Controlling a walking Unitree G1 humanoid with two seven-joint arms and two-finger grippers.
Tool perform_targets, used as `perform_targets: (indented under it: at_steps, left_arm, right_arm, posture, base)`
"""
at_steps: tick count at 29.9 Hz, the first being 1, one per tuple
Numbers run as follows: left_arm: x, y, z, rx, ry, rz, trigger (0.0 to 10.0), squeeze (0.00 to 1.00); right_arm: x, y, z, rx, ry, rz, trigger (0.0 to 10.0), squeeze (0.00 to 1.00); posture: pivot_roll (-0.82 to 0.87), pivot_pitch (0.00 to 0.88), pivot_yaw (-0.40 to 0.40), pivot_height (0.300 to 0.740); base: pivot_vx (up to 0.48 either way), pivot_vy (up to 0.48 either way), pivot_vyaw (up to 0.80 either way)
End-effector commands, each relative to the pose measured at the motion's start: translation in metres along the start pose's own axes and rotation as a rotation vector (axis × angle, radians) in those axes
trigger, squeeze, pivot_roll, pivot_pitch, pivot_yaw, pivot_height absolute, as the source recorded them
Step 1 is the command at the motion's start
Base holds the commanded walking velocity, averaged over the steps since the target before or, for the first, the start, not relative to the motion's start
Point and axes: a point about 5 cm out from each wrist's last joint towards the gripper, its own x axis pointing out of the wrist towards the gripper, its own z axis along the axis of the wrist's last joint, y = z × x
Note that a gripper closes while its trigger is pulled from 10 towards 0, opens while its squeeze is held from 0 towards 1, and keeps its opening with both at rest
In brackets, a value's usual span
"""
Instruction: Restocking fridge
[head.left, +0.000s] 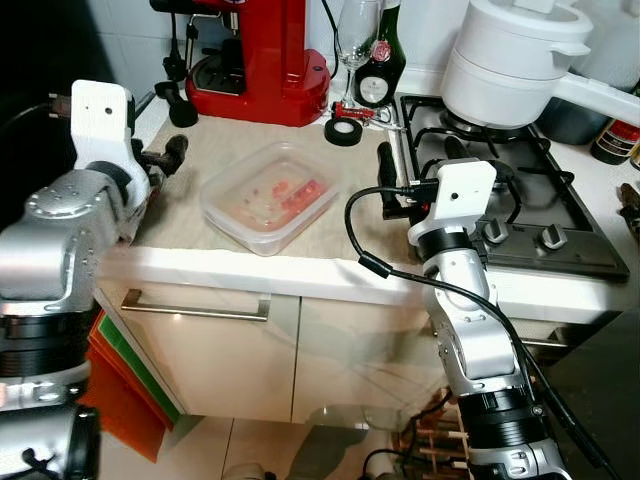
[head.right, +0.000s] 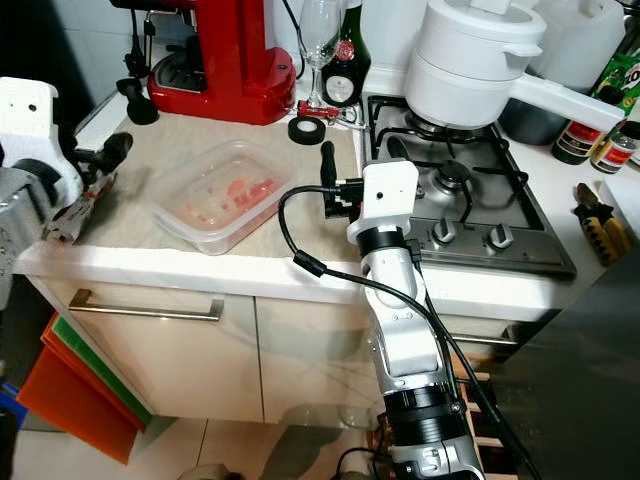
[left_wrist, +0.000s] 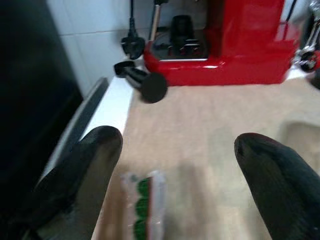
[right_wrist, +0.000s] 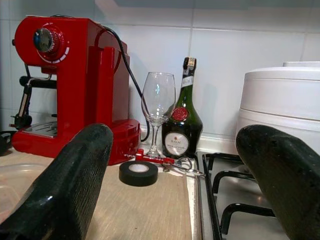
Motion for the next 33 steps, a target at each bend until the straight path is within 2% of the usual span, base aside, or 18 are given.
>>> perform_targets:
  at_steps: [1,6,7,11,13,16,18,24,28,33]
  left_arm:
    - [0.003,-0.002,0.002,0.008,0.024,-0.018,10.0,0.0]
    - [0.006,0.0,-0.004,-0.025,0.066,-0.026,10.0,0.0]
    - [0.007,0.0,-0.009,-0.062,0.09,-0.04,10.0,0.0]
    - [0.009,0.0,-0.018,-0.098,0.132,-0.044,10.0,0.0]
    - [0.012,0.003,-0.028,-0.083,0.179,-0.011,10.0,0.0]
    - [0.012,0.005,-0.034,-0.069,0.197,0.011,10.0,0.0]
    - [0.012,0.008,-0.036,-0.033,0.195,0.043,10.0,0.0]
    - [0.013,0.009,-0.037,-0.042,0.2,0.045,10.0,0.0]
    - [0.013,0.012,-0.053,-0.137,0.303,-0.014,10.0,0.0]
    - [0.015,0.016,-0.06,-0.174,0.358,-0.035,10.0,0.0]
  right_arm:
    - [0.0,0.001,0.001,-0.001,0.002,0.004,10.0,0.02]
    - [0.0,0.003,0.0,0.002,0.004,0.006,10.0,0.02]
    - [0.0,0.003,0.0,0.003,0.004,0.004,10.0,0.02]
    - [0.0,0.003,-0.001,0.002,0.006,0.004,10.0,0.02]
    - [0.0,0.003,-0.001,0.001,0.008,0.003,10.0,0.02]
    - [0.0,0.002,-0.002,0.0,0.009,0.002,10.0,0.02]
    - [-0.001,0.002,-0.002,-0.001,0.011,0.002,10.0,0.02]
    - [-0.001,0.003,-0.003,-0.001,0.017,0.002,10.0,0.02]
    - [-0.001,0.003,-0.003,-0.001,0.02,0.006,10.0,0.02]
    - [-0.001,0.003,-0.003,-0.004,0.022,0.006,10.0,0.02]
  posture:
    - [0.09,0.0,-0.026,0.74]
    - [0.09,0.0,-0.021,0.74]
    - [0.09,0.0,-0.019,0.74]
    - [0.09,0.0,-0.018,0.74]
    - [0.09,0.0,-0.017,0.74]
    - [0.09,0.0,-0.016,0.74]
    - [0.09,0.0,-0.014,0.74]
    - [0.09,0.0,-0.014,0.74]
    - [0.08,0.0,-0.011,0.74]
    - [0.08,0.0,-0.006,0.74]
  base:
    - [0.0,0.0,0.0]
    - [0.0,0.0,0.0]
    - [0.0,0.0,0.0]
    - [0.0,0.0,0.0]
    - [0.0,0.0,0.0]
    - [0.0,0.0,0.0]
    - [0.0,0.0,0.0]
    - [0.0,0.0,0.0]
    - [0.0,0.0,0.0]
    - [0.0,0.0,0.0]
